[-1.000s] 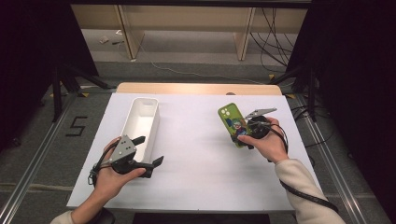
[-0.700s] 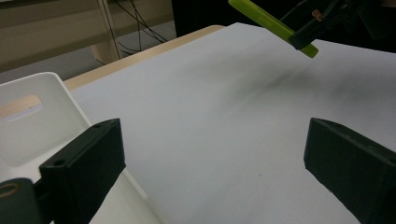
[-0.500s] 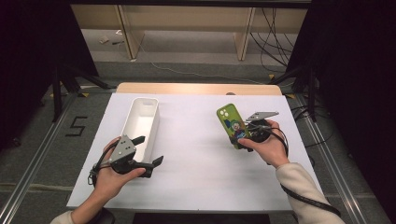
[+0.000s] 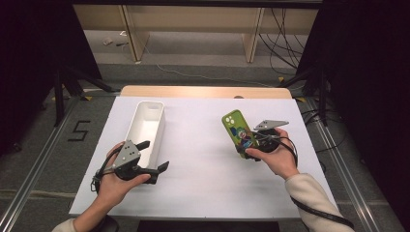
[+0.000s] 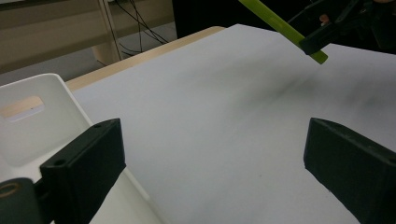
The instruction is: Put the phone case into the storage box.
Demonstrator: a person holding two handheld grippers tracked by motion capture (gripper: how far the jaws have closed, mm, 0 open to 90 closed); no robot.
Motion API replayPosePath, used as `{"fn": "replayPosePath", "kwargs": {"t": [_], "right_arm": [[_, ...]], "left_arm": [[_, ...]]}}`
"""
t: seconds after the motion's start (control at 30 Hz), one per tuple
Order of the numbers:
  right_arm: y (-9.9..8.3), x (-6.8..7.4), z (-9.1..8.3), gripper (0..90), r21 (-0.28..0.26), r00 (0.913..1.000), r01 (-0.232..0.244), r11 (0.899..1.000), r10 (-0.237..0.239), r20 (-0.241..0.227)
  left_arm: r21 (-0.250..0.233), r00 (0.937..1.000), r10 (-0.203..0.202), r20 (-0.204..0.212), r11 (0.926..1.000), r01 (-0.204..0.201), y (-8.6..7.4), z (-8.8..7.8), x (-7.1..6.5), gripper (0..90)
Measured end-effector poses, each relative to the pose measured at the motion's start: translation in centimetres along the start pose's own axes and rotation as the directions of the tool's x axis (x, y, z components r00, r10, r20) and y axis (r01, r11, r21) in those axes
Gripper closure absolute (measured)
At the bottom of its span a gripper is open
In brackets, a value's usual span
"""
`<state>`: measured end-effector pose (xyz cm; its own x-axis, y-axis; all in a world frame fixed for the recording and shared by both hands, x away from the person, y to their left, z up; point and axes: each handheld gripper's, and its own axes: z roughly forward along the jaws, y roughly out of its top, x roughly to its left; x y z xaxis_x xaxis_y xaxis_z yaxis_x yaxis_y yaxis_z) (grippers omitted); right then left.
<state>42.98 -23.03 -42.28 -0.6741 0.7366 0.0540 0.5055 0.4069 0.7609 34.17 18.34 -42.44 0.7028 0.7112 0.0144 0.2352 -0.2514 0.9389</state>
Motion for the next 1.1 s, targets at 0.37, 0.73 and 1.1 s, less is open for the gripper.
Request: {"fn": "replayPosePath", "kwargs": {"t": [0.37,0.73,1.1], "right_arm": [[-0.3,0.9,-0.4,16.7,-0.030,0.9997,0.009,1.000,-0.010,-0.021],[-0.3,2.0,-0.8,16.7,-0.072,0.9987,0.028,0.997,-0.031,-0.041],[-0.6,2.7,-0.9,16.7,-0.096,0.9978,0.033,0.995,-0.038,-0.054]], "left_arm": [[-0.005,1.0000,-0.008,0.002,1.0000,0.008,0.2,0.1,-0.1,4.6],[-0.009,0.9992,-0.037,0.019,0.9993,0.037,1.8,1.3,-0.6,5.6],[-0.003,0.9979,-0.015,0.063,0.9999,0.016,4.5,5.3,-1.7,6.4]]}}
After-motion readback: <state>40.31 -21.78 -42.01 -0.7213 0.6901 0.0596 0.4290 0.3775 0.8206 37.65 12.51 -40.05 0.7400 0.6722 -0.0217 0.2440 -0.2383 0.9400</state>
